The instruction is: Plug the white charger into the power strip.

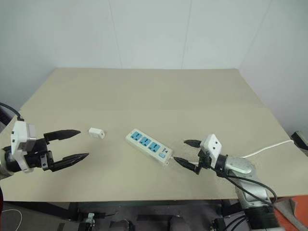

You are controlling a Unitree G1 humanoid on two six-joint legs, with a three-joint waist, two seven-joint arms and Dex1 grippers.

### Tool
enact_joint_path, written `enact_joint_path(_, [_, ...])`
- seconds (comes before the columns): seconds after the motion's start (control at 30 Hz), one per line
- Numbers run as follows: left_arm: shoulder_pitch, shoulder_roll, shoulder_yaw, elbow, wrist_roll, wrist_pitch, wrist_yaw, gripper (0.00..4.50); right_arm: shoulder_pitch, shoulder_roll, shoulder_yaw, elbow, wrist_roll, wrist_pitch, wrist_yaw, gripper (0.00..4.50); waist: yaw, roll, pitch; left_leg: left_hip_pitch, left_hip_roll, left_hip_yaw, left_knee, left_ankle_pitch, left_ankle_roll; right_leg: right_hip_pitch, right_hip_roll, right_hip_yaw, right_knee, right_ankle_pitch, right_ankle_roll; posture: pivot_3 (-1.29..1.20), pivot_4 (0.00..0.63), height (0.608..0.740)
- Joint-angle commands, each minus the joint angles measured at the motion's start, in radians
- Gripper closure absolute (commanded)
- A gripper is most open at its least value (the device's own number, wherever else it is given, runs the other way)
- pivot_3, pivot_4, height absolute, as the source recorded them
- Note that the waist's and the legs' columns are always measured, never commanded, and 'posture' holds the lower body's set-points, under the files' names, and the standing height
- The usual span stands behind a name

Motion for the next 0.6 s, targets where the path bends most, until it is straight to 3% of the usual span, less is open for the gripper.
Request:
enact_joint_path(0.03, [-0.007,0.010,0.019,0.004,0.008,-0.032,-0.013,0.00,-0.004,0.087,0.022,-0.058,-0.008,-0.050,-0.075,0.02,-0.005,0.000,0.000,0.000,0.000,0.000,0.000,0.000,0.000,0.000,0.000,0.000,0.000,0.000,0.000,0.00,0.150,0.740])
enact_joint_path(0.27, [-0.017,0.015,0.016,0.029,0.010,-0.050,-0.034,0.00,-0.035,0.232,0.117,0.038,-0.143,-0.168,-0.176,0.02,-0.001,0.000,0.000,-0.001,0.000,0.000,0.000,0.000,0.000,-0.001,0.000,0.001,0.000,0.000,0.000,0.00,0.150,0.740])
enact_joint_path(0.6, [0.001,0.001,0.020,0.052,0.025,-0.086,-0.051,0.00,-0.082,0.269,0.161,0.207,-0.202,-0.253,-0.184,0.02,-0.002,0.000,0.000,0.000,0.000,0.001,0.000,0.000,0.000,-0.001,0.000,0.001,0.000,0.001,-0.001,0.00,0.150,0.740])
